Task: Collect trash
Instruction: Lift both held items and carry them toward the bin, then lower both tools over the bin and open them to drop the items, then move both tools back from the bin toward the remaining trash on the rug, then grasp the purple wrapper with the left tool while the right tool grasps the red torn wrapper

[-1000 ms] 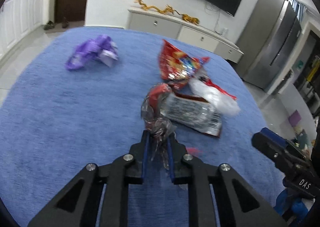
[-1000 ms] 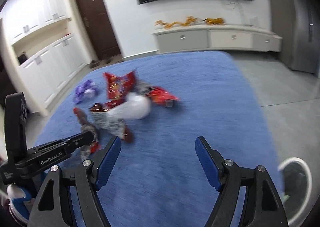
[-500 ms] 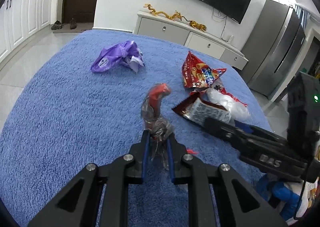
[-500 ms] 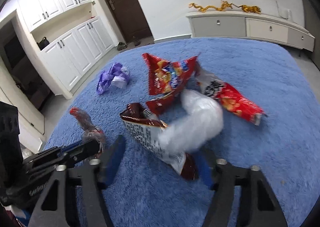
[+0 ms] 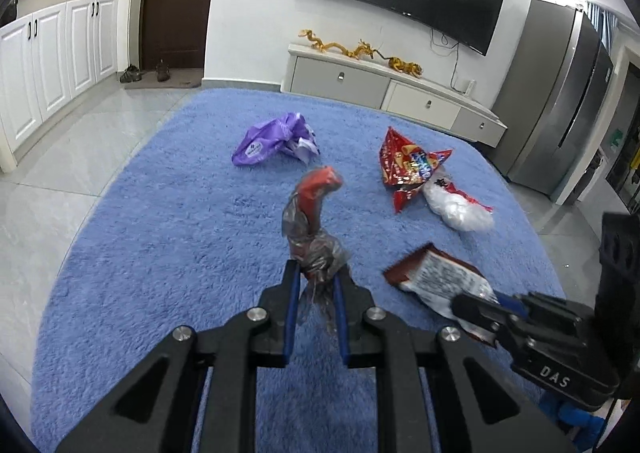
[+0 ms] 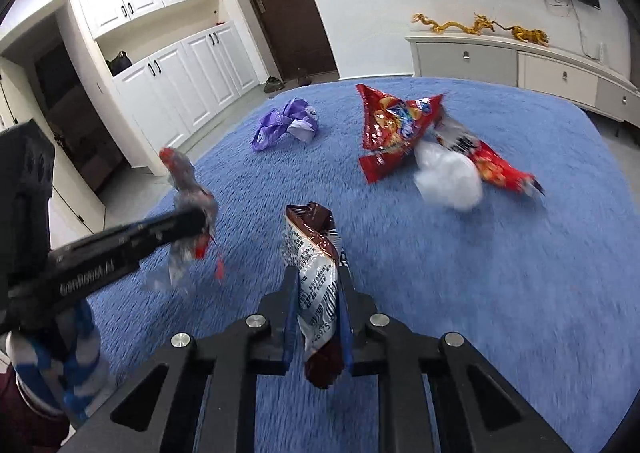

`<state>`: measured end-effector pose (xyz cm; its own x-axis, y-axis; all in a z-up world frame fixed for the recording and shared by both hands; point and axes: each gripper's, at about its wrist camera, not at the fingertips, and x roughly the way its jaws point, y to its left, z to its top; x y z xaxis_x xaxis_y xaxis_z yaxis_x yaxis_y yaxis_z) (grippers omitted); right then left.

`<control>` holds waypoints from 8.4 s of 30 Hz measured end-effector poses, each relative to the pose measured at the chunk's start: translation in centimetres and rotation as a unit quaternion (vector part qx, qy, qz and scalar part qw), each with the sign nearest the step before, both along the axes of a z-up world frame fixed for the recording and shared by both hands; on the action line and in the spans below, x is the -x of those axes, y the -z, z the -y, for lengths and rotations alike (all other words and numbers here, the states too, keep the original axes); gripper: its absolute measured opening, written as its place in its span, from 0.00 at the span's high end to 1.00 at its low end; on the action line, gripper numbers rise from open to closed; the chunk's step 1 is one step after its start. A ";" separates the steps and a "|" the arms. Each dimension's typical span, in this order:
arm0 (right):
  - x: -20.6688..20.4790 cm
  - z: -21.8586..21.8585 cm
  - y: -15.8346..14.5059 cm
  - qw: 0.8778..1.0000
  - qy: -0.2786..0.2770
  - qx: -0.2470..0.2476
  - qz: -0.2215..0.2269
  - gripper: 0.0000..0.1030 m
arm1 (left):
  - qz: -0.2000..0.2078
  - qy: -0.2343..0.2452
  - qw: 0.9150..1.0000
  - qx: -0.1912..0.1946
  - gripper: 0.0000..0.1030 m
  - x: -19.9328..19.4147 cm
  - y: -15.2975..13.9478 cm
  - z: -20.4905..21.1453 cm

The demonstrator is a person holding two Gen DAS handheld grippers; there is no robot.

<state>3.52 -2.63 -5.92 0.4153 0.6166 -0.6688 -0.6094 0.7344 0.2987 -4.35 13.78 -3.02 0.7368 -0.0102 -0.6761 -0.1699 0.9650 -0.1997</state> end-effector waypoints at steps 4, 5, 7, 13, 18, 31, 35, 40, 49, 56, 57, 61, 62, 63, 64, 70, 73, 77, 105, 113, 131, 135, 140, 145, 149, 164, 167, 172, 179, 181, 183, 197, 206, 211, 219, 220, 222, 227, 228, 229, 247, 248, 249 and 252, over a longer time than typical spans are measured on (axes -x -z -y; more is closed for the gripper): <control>2.2 2.8 -0.9 0.999 0.031 -0.014 0.008 0.87 | 0.013 0.012 1.000 -0.009 0.85 1.3 -1.3 1.2; 2.6 3.4 -1.3 0.999 0.038 -0.016 0.012 0.87 | 0.016 0.017 1.000 -0.011 0.85 1.6 -1.7 1.6; 3.6 4.7 -2.1 0.998 0.055 -0.021 0.024 0.87 | 0.021 0.027 0.999 -0.014 0.85 1.9 -2.2 2.5; 6.9 8.0 -5.3 0.989 0.117 0.011 0.092 0.87 | 0.026 0.079 0.996 -0.014 0.85 2.3 -3.2 6.6; 8.7 9.9 -6.8 0.977 0.163 0.045 0.128 0.87 | 0.022 0.122 0.992 -0.008 0.85 2.2 -3.8 10.2; 9.9 16.6 -6.8 0.952 0.253 0.066 0.160 0.88 | 0.006 0.182 0.983 -0.017 0.85 0.9 -5.1 17.7; 9.9 19.1 -6.5 0.944 0.281 0.068 0.162 0.88 | 0.001 0.203 0.979 -0.022 0.85 -0.2 -5.2 20.9; 9.6 21.9 -5.9 0.935 0.314 0.064 0.152 0.88 | -0.001 0.244 0.969 -0.030 0.85 -1.7 -5.2 25.4; 8.4 29.1 -3.8 0.916 0.381 0.049 0.113 0.88 | -0.009 0.319 0.946 -0.050 0.85 -4.6 -4.0 33.9; 7.5 36.5 -1.1 0.893 0.444 0.024 0.064 0.87 | -0.020 0.381 0.921 -0.078 0.85 -7.5 -2.3 40.6; 7.3 37.5 -0.7 0.890 0.453 0.019 0.056 0.87 | -0.024 0.391 0.917 -0.081 0.85 -8.0 -1.9 41.7; 6.6 40.6 1.2 0.879 0.476 0.000 0.024 0.87 | -0.041 0.416 0.905 -0.085 0.85 -9.5 -0.3 45.4; 6.4 41.1 1.7 0.878 0.479 -0.002 0.016 0.87 | -0.045 0.421 0.902 -0.085 0.85 -9.8 0.2 46.2; 6.1 41.6 2.0 0.876 0.482 -0.005 0.010 0.87 | -0.049 0.424 0.900 -0.086 0.85 -10.2 0.5 46.8; 5.8 42.2 2.6 0.875 0.485 -0.010 0.000 0.87 | -0.054 0.428 0.898 -0.087 0.85 -10.6 0.9 47.6; 4.5 44.2 5.1 0.869 0.492 -0.028 -0.043 0.87 | -0.087 0.441 0.889 -0.089 0.85 -12.7 3.7 51.4; 4.2 44.9 6.0 0.866 0.495 -0.031 -0.059 0.87 | -0.103 0.442 0.887 -0.087 0.85 -13.4 5.1 52.7; 4.2 46.1 7.2 0.861 0.502 -0.038 -0.077 0.87 | -0.122 0.444 0.884 -0.082 0.85 -13.9 6.5 54.0; 6.1 46.5 6.1 0.817 0.571 -0.019 -0.076 0.50 | -0.131 0.417 0.899 -0.029 0.45 -14.1 6.7 54.8; 8.1 43.3 1.9 0.810 0.586 0.026 -0.021 0.40 | -0.040 0.355 0.932 -0.059 0.45 -10.2 1.9 50.9; 10.4 35.8 -6.0 0.821 0.562 0.059 0.083 0.32 | 0.091 0.242 0.965 -0.052 0.32 -4.2 -6.0 39.0; 10.6 33.7 -7.0 0.825 0.553 0.066 0.099 0.29 | 0.115 0.221 0.967 -0.054 0.28 -3.2 -7.3 36.3; 10.7 31.1 -8.0 0.832 0.538 0.076 0.114 0.29 | 0.131 0.197 0.970 -0.047 0.27 -2.2 -8.5 32.9; 11.1 28.6 -9.0 0.840 0.520 0.085 0.132 0.27 | 0.141 0.175 0.974 -0.039 0.27 -1.2 -9.3 30.0; 11.7 27.1 -10.0 0.843 0.510 0.090 0.146 0.26 | 0.154 0.159 0.975 -0.036 0.27 -0.1 -9.9 28.1; 14.8 22.5 -12.9 0.856 0.469 0.098 0.195 0.17 | 0.198 0.105 0.974 -0.035 0.19 5.2 -12.3 22.9; 15.6 22.0 -13.2 0.856 0.465 0.097 0.202 0.14 | 0.204 0.098 0.973 -0.039 0.18 6.0 -12.7 22.2; 16.8 20.9 -14.0 0.858 0.456 0.098 0.214 0.08 | 0.214 0.091 0.972 -0.046 0.18 7.7 -13.1 21.7; 19.1 20.6 -15.1 0.853 0.459 0.095 0.231 0.00 | 0.233 0.087 0.967 -0.050 0.18 10.3 -14.1 21.7; 20.0 20.8 -15.9 0.848 0.463 0.091 0.243 0.00 | 0.240 0.088 0.965 -0.050 0.18 11.2 -14.5 21.6; 20.9 21.0 -16.4 0.844 0.465 0.084 0.252 0.00 | 0.244 0.089 0.964 -0.050 0.18 11.8 -15.0 21.5; 23.7 21.0 -19.1 0.846 0.444 0.030 0.294 0.00 | 0.290 0.085 0.951 -0.058 0.17 15.1 -17.8 20.7; 24.0 21.2 -19.1 0.841 0.449 0.046 0.299 0.00 | 0.277 0.087 0.956 -0.042 0.15 13.8 -17.7 20.8; 23.1 22.4 -18.4 0.835 0.468 0.046 0.288 0.00 | 0.269 0.077 0.958 -0.056 0.04 12.8 -17.0 21.2; 21.3 23.9 -16.9 0.828 0.490 0.040 0.269 0.00 | 0.251 0.084 0.962 -0.067 0.03 10.4 -15.4 21.9; 21.0 24.0 -16.7 0.828 0.492 0.040 0.267 0.00 | 0.250 0.087 0.962 -0.068 0.03 10.0 -15.1 22.0; 20.5 24.1 -16.5 0.828 0.493 0.040 0.265 0.00 | 0.245 0.091 0.963 -0.068 0.03 9.4 -14.6 22.1; 17.9 24.0 -15.5 0.837 0.482 0.043 0.256 0.00 | 0.230 0.094 0.966 -0.075 0.03 7.4 -12.8 21.8; 17.2 23.9 -15.2 0.842 0.475 0.042 0.252 0.00 | 0.223 0.096 0.967 -0.077 0.03 6.9 -12.4 21.7; 16.7 23.7 -14.9 0.846 0.470 0.041 0.248 0.00 | 0.211 0.097 0.969 -0.080 0.03 6.2 -11.7 21.5; 3.2 17.7 -8.1 0.925 0.342 0.045 0.158 0.00 | 0.093 0.042 0.990 -0.095 0.03 -2.5 -2.9 10.5; 2.5 17.3 -7.7 0.929 0.333 0.047 0.153 0.00 | 0.087 0.035 0.991 -0.096 0.03 -3.0 -2.5 9.5; 1.9 16.9 -7.3 0.933 0.325 0.048 0.149 0.00 | 0.080 0.027 0.992 -0.096 0.04 -3.5 -2.1 8.4; -0.4 15.0 -6.2 0.947 0.288 0.048 0.130 0.06 | 0.065 0.007 0.993 -0.093 0.04 -4.9 -1.3 5.8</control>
<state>3.97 -17.67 0.26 0.8229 0.1786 -0.5394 -0.1423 0.9838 0.1086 0.52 8.03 -1.72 0.8192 0.0947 -0.5656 -0.1396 0.9895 -0.0365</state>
